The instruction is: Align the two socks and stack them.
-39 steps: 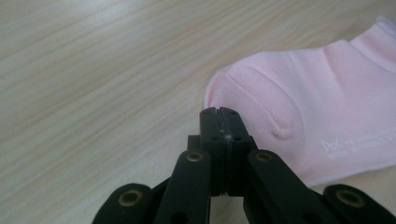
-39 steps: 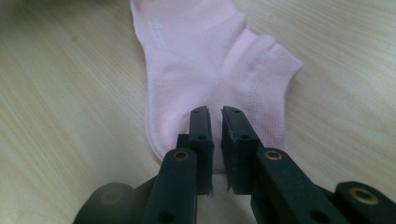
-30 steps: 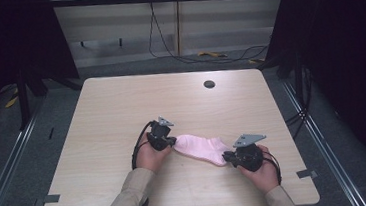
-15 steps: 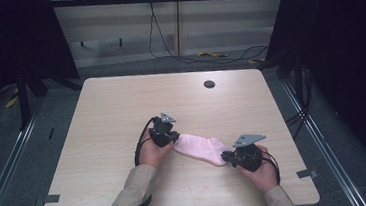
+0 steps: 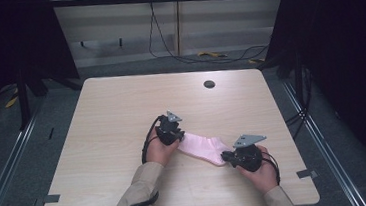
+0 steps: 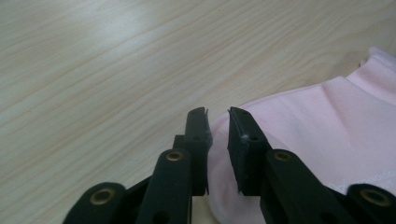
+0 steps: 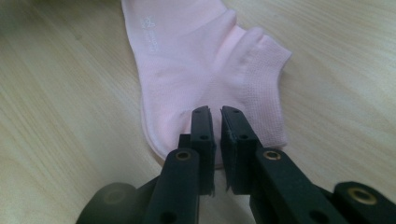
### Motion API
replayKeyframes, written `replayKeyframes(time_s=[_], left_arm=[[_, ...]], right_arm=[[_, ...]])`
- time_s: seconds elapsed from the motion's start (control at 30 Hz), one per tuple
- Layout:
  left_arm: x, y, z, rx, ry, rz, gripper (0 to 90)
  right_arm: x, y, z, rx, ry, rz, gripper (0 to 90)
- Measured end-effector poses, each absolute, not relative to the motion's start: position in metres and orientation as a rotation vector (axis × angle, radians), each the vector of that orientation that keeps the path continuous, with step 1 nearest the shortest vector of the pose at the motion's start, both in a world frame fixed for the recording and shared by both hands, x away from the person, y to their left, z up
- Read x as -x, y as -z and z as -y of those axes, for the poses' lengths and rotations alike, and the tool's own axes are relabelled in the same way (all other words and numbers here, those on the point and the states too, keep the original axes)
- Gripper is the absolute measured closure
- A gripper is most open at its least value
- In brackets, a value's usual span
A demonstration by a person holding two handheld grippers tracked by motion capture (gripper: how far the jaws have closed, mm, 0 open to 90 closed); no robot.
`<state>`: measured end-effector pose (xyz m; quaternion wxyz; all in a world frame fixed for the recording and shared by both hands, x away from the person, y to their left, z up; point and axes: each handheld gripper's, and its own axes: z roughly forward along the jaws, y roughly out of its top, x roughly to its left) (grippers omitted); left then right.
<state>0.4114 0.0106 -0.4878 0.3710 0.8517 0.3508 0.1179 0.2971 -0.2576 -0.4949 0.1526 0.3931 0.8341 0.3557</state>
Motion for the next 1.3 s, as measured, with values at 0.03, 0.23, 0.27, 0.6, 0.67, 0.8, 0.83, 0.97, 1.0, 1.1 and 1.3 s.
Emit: replayKeyframes(time_s=[0.03, 0.23, 0.27, 0.6, 0.67, 0.8, 0.83, 0.97, 1.0, 1.1, 1.3], left_arm=[[-0.412, 0.487, -0.013, -2.185, -0.308, -0.901, 79.7], [-0.409, 0.488, -0.023, -2.174, -0.284, -0.912, 81.0], [-0.408, 0.488, -0.023, -2.175, -0.28, -0.907, 82.3], [-0.409, 0.497, -0.018, -2.218, -0.255, -0.88, 89.2], [-0.409, 0.495, -0.016, -2.234, -0.254, -0.88, 90.0], [-0.41, 0.488, -0.016, -2.205, -0.269, -0.894, 90.0], [-0.41, 0.485, -0.016, -2.2, -0.273, -0.887, 90.0], [-0.411, 0.482, -0.015, -2.182, -0.266, -0.891, 90.0], [-0.411, 0.484, -0.012, -2.192, -0.255, -0.89, 90.0], [-0.412, 0.488, -0.012, -2.19, -0.266, -0.888, 90.0], [-0.414, 0.498, -0.014, -2.192, -0.243, -0.894, 85.9]], right_arm=[[-0.297, 0.495, 0.258, -1.121, -1.02, -2.395, 83.5], [-0.297, 0.495, 0.257, -1.128, -1.02, -2.391, 83.5], [-0.297, 0.495, 0.257, -1.129, -1.02, -2.392, 83.5], [-0.297, 0.495, 0.258, -1.129, -1.025, -2.389, 83.6], [-0.297, 0.495, 0.258, -1.131, -1.027, -2.389, 83.7], [-0.297, 0.496, 0.258, -1.131, -1.032, -2.389, 83.8], [-0.297, 0.496, 0.258, -1.13, -1.032, -2.389, 83.9], [-0.297, 0.496, 0.258, -1.13, -1.032, -2.389, 84.0], [-0.297, 0.496, 0.258, -1.134, -1.034, -2.388, 84.0], [-0.297, 0.496, 0.259, -1.132, -1.041, -2.388, 84.0], [-0.297, 0.496, 0.258, -1.135, -1.037, -2.387, 84.1]])
